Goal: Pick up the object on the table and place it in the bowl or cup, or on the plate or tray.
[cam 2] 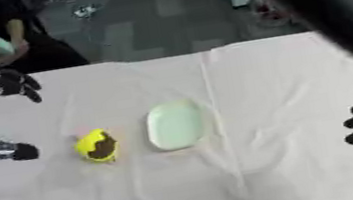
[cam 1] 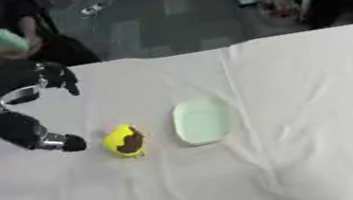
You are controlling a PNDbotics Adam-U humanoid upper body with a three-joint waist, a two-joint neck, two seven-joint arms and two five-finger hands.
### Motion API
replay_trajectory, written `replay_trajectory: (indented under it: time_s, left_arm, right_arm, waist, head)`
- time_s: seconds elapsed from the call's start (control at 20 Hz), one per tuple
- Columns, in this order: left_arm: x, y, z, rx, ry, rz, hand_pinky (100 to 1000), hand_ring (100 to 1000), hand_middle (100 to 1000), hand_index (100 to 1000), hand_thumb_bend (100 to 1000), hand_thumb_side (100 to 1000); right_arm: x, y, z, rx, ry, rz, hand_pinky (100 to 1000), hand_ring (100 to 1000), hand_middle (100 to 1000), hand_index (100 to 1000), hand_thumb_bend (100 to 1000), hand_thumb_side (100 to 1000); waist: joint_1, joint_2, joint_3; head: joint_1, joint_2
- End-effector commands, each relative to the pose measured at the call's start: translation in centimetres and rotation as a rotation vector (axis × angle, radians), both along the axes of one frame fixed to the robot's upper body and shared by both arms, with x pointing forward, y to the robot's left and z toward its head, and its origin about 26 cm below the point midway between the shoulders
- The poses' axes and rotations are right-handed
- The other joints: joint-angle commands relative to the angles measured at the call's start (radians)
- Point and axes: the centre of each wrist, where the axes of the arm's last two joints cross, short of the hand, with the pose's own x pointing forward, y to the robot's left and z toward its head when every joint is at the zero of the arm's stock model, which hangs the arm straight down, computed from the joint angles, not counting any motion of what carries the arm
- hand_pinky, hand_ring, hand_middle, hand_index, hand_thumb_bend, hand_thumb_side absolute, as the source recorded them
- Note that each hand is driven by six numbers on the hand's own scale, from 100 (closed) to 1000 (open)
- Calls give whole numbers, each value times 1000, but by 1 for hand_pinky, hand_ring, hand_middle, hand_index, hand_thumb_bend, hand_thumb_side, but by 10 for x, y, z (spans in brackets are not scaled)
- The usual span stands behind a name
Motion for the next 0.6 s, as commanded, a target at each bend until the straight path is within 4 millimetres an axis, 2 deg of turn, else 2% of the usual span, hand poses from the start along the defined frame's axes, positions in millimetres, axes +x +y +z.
replay_trajectory:
  time_s: [0.05, 0.35, 0.6]
  left_arm:
    - [5, 3, 8, 53, -13, 2, 736, 790, 826, 811, 657, 951]
    - [16, 2, 4, 107, 18, -9, 745, 800, 824, 809, 657, 932]
    - [29, 7, -9, 178, 65, 15, 754, 814, 825, 808, 653, 922]
  right_arm:
    - [3, -3, 9, -17, -30, 38, 253, 488, 595, 461, 279, 979]
    - [8, -3, 16, -36, -31, 95, 251, 489, 594, 447, 277, 984]
    - [14, -1, 23, -61, -30, 156, 250, 491, 593, 427, 273, 990]
  waist:
    - [6, -6, -6]
    - [13, -4, -37]
    - [18, 0, -68]
  head:
    - [14, -16]
    - [34, -29]
    - [62, -51]
